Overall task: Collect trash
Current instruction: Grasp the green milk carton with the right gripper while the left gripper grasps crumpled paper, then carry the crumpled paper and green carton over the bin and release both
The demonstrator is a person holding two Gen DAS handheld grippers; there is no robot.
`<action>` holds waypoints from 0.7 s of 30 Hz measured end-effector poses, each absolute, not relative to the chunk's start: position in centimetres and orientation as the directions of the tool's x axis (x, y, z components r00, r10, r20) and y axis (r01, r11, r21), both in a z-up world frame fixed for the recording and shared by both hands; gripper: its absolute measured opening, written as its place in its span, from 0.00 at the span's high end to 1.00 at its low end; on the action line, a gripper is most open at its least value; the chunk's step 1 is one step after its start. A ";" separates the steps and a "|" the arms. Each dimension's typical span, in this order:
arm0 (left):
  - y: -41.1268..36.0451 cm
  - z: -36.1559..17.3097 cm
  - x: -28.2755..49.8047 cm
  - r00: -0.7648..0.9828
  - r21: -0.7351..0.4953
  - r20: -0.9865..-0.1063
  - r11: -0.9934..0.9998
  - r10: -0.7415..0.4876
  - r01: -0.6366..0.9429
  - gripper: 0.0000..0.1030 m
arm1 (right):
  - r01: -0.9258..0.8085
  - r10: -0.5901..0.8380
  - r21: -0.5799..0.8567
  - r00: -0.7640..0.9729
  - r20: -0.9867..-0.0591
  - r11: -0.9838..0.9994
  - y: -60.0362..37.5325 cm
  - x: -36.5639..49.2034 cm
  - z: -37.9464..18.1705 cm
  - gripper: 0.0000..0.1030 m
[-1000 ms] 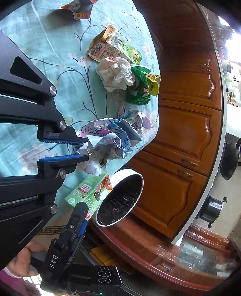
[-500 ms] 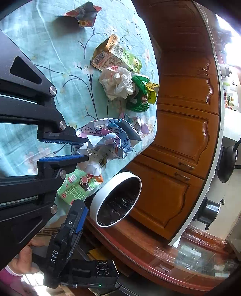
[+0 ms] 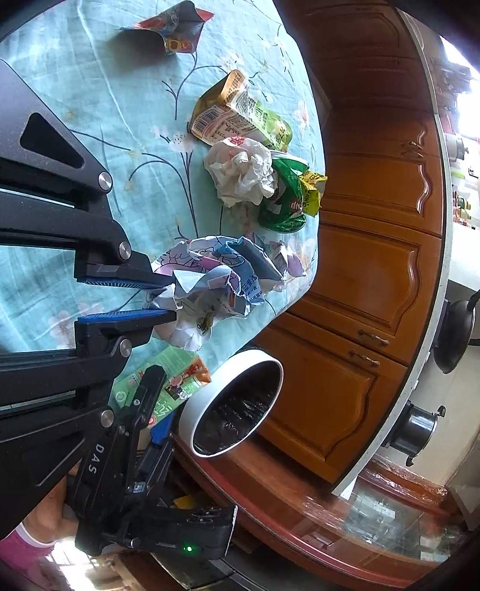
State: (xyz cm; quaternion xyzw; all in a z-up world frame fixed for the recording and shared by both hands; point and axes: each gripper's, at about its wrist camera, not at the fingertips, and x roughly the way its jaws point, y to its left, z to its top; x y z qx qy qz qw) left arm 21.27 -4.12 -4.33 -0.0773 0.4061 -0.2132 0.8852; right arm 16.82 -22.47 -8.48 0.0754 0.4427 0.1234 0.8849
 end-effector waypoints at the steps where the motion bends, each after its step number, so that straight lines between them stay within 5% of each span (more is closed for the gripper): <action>1: -4.4 -4.3 21.4 0.576 -0.309 -0.686 0.895 -0.444 0.321 0.91 | -0.140 0.285 0.252 0.592 -0.754 0.957 -23.0 16.5 -8.1 0.54; 21: -13.6 -3.3 24.5 0.514 -0.267 -0.689 0.839 -0.511 0.475 0.91 | 0.060 0.194 0.326 0.695 -0.692 0.944 -34.0 15.3 -4.7 0.54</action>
